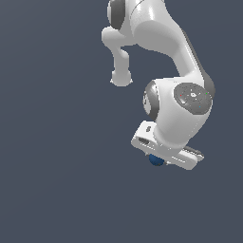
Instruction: Pick up the object and move it to a goal position.
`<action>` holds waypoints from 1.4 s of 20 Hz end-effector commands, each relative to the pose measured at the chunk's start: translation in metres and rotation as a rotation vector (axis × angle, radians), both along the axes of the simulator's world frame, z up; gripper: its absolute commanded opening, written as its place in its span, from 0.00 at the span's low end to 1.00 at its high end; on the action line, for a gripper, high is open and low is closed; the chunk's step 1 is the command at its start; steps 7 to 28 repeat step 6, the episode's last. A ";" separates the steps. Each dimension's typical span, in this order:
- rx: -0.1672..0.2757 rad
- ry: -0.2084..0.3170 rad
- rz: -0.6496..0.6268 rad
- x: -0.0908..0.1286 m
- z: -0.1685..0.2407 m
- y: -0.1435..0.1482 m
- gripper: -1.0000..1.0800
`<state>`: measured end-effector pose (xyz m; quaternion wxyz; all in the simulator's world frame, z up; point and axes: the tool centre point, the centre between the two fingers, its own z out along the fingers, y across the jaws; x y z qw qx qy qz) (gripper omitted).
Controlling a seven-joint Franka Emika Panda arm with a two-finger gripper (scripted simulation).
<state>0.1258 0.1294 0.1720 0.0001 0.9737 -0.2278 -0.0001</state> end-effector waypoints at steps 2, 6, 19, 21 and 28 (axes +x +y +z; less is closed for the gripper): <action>0.000 0.000 0.000 0.002 0.004 0.001 0.00; 0.000 0.000 0.000 0.003 0.003 0.001 0.00; 0.000 0.000 0.000 0.003 0.003 0.001 0.00; 0.000 0.000 0.000 0.003 0.003 0.001 0.00; 0.000 0.000 0.000 0.003 0.003 0.001 0.00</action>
